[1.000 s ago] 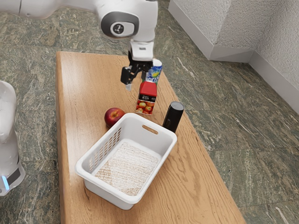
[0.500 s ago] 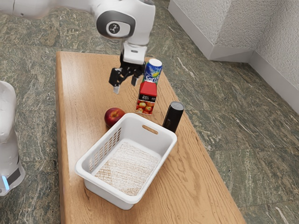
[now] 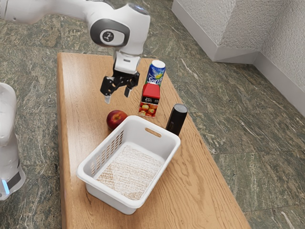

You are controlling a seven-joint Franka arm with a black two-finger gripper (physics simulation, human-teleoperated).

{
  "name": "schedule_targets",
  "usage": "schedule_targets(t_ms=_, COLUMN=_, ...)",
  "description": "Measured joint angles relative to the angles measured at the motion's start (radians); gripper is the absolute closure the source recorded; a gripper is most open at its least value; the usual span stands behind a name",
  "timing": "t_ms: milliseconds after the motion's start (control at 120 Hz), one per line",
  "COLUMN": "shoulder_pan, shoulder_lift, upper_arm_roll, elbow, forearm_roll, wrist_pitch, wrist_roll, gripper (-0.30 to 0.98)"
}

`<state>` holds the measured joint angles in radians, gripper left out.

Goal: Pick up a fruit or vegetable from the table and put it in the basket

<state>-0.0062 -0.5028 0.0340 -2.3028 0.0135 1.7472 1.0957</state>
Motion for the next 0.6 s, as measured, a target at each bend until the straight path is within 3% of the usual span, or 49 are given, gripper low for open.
schedule_targets(t_ms=600, shoulder_pan=-0.005, shoulder_lift=0.037, upper_arm_roll=-0.052, elbow=-0.049, forearm_roll=-0.052, wrist_pitch=0.064, wrist_roll=0.015, gripper=0.0)
